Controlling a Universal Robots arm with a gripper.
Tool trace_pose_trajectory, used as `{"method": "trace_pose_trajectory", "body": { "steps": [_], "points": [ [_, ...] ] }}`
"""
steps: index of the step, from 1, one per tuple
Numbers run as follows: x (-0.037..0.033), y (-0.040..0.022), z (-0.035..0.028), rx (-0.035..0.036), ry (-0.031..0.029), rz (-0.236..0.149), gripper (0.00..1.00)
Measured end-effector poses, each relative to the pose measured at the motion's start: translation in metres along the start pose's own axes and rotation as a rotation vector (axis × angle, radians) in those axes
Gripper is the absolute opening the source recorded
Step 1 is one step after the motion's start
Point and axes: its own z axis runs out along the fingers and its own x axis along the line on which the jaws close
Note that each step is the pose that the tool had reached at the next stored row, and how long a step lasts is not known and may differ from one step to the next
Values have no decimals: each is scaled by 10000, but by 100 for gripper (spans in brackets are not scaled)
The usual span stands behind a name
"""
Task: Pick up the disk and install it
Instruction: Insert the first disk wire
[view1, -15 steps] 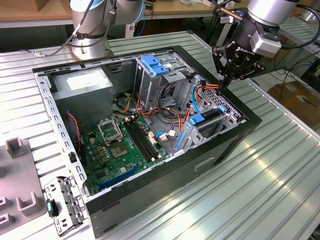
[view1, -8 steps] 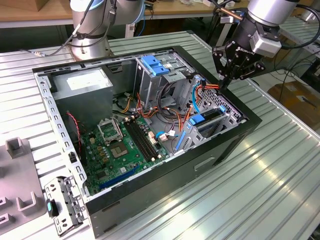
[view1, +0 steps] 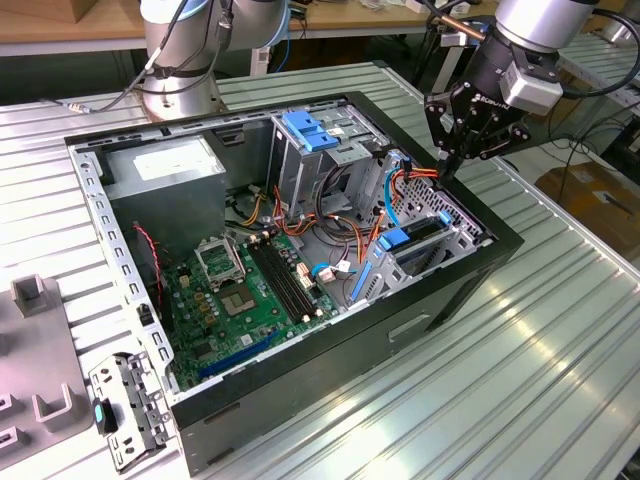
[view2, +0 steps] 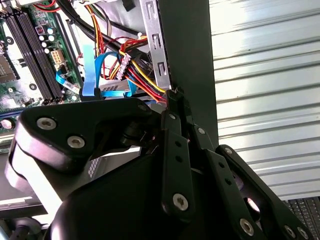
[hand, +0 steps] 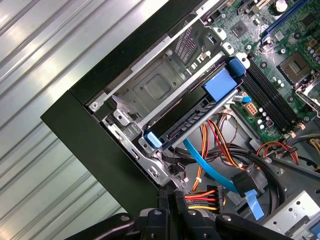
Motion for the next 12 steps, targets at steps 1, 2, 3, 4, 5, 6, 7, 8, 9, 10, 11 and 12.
{"method": "trace_pose_trajectory", "body": {
  "steps": [1,2,3,4,5,6,7,8,9,10,11,12],
  "points": [
    [0,0,0,0,0,1,16],
    [0,0,0,0,1,18,16],
    [0,0,0,2,3,122,16],
    [1,0,1,4,6,275,16],
    [0,0,0,6,10,433,16],
    [0,0,0,8,14,568,16],
    [0,0,0,8,17,687,16],
    [-4,3,0,9,19,734,16],
    [-14,11,-1,9,20,750,16],
    [-20,18,0,10,19,756,16],
    [-24,23,0,10,19,763,16],
    [-27,26,0,10,19,778,16]
  ]
}}
